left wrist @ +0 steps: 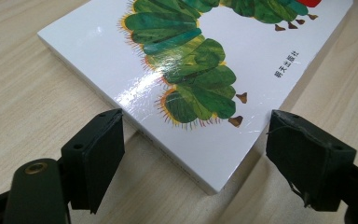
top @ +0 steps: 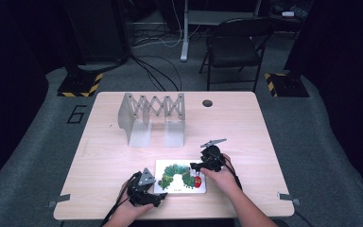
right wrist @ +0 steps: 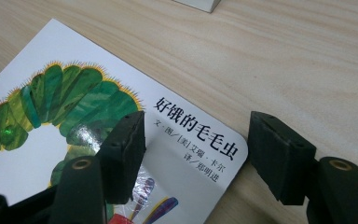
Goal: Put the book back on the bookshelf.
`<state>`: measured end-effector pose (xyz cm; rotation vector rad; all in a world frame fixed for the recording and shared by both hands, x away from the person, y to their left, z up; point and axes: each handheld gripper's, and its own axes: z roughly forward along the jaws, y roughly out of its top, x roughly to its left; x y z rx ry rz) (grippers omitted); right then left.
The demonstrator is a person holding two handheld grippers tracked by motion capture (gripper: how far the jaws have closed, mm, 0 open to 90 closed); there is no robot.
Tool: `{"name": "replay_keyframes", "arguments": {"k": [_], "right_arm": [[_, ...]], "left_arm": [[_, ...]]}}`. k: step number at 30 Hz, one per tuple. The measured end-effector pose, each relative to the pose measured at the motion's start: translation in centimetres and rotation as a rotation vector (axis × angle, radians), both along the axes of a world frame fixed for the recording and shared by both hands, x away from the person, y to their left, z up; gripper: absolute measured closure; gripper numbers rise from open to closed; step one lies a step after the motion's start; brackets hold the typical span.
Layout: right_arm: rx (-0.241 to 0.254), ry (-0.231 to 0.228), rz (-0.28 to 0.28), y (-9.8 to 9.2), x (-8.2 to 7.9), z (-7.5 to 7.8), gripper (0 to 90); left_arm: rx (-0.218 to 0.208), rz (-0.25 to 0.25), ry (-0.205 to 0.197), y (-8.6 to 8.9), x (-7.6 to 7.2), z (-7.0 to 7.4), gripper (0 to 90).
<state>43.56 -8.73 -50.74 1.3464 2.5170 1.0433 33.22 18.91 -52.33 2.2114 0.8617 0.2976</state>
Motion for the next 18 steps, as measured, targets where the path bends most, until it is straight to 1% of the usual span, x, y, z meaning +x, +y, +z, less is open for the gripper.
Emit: {"name": "replay_keyframes", "arguments": {"k": [2, 4, 5, 7, 8, 9, 10, 11, 12, 13, 14, 15, 16, 17, 18], "right_arm": [[-0.001, -0.012, 0.004, -0.05, 0.03, -0.04, 36.9], [0.002, 0.001, -0.008, 0.00, -0.02, 0.03, 37.1], [0.001, -0.002, -0.009, -0.03, 0.01, 0.01, 37.4], [0.004, 0.009, -0.021, -0.01, 0.01, 0.08, 37.5], [0.007, 0.011, -0.026, 0.00, 0.02, 0.09, 37.5], [0.004, 0.004, -0.022, -0.06, 0.06, 0.05, 37.5], [0.004, 0.006, -0.018, -0.12, 0.07, 0.06, 37.5], [0.008, 0.011, -0.029, -0.09, 0.06, 0.08, 37.6], [0.014, 0.017, -0.031, -0.13, 0.06, 0.11, 38.0], [0.018, 0.015, -0.028, -0.22, 0.10, 0.12, 38.3], [0.029, 0.019, -0.035, -0.27, 0.09, 0.19, 38.5], [0.040, 0.030, -0.045, -0.32, 0.08, 0.23, 38.5], [0.040, 0.030, -0.045, -0.32, 0.08, 0.23, 38.5], [0.043, 0.034, -0.045, -0.35, 0.10, 0.23, 38.6], [0.043, 0.034, -0.045, -0.35, 0.10, 0.23, 38.6]], "left_arm": [[-0.002, -0.001, 0.002, -0.02, 0.02, -0.01, 19.2], [0.005, 0.000, -0.001, -0.06, 0.02, 0.00, 18.6], [0.002, 0.001, -0.004, -0.09, 0.00, -0.04, 18.3], [0.005, -0.002, -0.009, -0.13, -0.01, -0.07, 17.7], [0.010, -0.007, -0.005, -0.13, -0.03, -0.04, 17.2], [0.006, -0.002, -0.011, -0.23, -0.11, -0.15, 17.0], [0.023, -0.003, -0.015, -0.24, -0.15, -0.09, 16.6], [0.023, -0.001, -0.027, -0.32, -0.19, -0.16, 16.2], [0.037, -0.011, -0.023, -0.29, -0.19, -0.09, 15.9], [0.028, -0.013, -0.016, -0.32, -0.22, -0.13, 15.7], [0.029, -0.014, -0.017, -0.33, -0.22, -0.13, 15.6], [0.027, -0.001, -0.029, -0.43, -0.28, -0.23, 15.5], [0.028, -0.006, -0.030, -0.44, -0.28, -0.23, 15.5], [0.038, -0.005, -0.038, -0.48, -0.32, -0.25, 15.5], [0.032, 0.000, -0.040, -0.56, -0.38, -0.30, 15.5]]}}
